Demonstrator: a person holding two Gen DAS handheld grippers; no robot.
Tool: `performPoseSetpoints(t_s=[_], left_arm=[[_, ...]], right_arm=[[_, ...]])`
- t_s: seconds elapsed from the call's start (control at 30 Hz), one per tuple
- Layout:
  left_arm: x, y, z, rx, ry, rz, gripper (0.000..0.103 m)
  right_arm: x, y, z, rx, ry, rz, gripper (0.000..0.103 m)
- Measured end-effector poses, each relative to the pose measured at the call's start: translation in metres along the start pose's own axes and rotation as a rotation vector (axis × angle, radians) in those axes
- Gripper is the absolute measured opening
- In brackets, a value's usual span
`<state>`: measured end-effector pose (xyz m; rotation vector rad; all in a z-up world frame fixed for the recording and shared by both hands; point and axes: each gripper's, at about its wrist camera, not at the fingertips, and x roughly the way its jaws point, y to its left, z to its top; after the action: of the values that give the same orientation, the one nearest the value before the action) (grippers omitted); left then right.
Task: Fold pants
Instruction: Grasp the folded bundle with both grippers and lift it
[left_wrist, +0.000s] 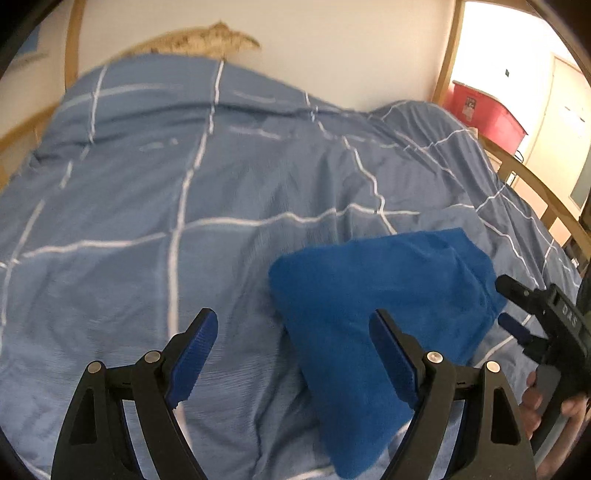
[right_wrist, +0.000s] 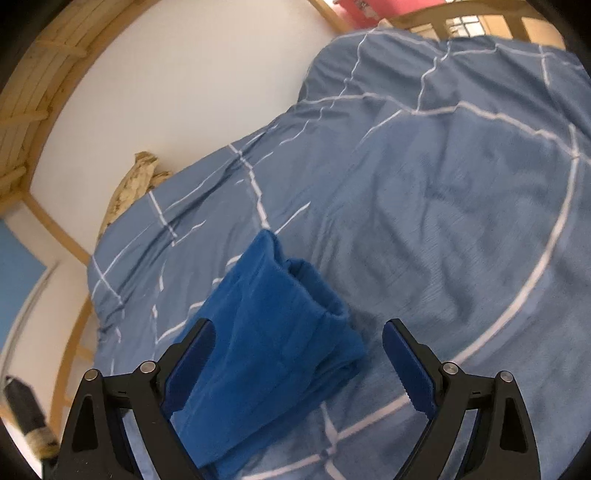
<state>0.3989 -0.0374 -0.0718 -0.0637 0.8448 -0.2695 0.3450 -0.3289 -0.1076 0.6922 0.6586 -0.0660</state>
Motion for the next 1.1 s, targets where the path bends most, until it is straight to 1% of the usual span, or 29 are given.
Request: performPoseSetpoints(t_s=[0.13,0.2,0.33,0.6,0.67,0.7,0.73,0.77,0.8,0.83,0.87,0.9,0.93,1.07,1.1], left_arm=[[0.022,0.002,0.001,-0.029,0.046,-0.032,0.084],[0.03,0.003,0.001,-0.047,0.055,-0.042,0.084],[0.045,0.008,0.003,-0.085,0.081,-0.063,0.084],[0.076,0.005,-0.003,-0.095,0.145,-0.106,0.084],[0.08,0.005,-0.005,-0.096,0.152,-0.117,0.083],[0.081,0.004,-0.006,-0.1,0.154,-0.132,0.079],[0.082,0.003,-0.007,-0.104,0.159,-0.167,0.064],[0.081,0.002,-0.007,-0.111,0.165,-0.194,0.051],[0.079,0.001,-0.006,-0.118,0.163,-0.198,0.049],[0.076,-0.001,-0.006,-0.115,0.149,-0.196,0.039],[0.073,-0.004,-0.004,-0.102,0.14,-0.199,0.035],[0.07,-0.006,-0.003,-0.099,0.134,-0.196,0.033],[0.065,-0.008,-0.001,-0.095,0.122,-0.199,0.029],[0.046,-0.008,0.005,-0.104,0.082,-0.202,0.025],[0.04,-0.007,0.006,-0.111,0.075,-0.208,0.025]], right_arm=[[0.012,-0.008,-0.002,0.032,0.019,-0.026,0.093],[0.02,-0.011,-0.004,0.037,0.036,-0.038,0.093],[0.033,-0.013,-0.01,0.043,0.074,-0.019,0.093],[0.04,-0.014,-0.012,0.006,0.079,-0.005,0.093],[0.041,-0.015,-0.013,0.002,0.079,0.006,0.089],[0.042,-0.016,-0.013,-0.007,0.077,0.011,0.084],[0.043,-0.015,-0.014,-0.017,0.079,0.016,0.075],[0.044,-0.015,-0.015,-0.024,0.084,0.025,0.071],[0.045,-0.015,-0.016,-0.027,0.092,0.034,0.07],[0.044,-0.015,-0.017,-0.024,0.091,0.036,0.064],[0.044,-0.015,-0.016,-0.021,0.091,0.04,0.062],[0.042,-0.015,-0.016,-0.017,0.094,0.052,0.056],[0.04,-0.015,-0.016,-0.014,0.093,0.058,0.051],[0.029,-0.008,-0.013,-0.025,0.08,0.064,0.041],[0.024,-0.004,-0.013,-0.038,0.071,0.057,0.035]])
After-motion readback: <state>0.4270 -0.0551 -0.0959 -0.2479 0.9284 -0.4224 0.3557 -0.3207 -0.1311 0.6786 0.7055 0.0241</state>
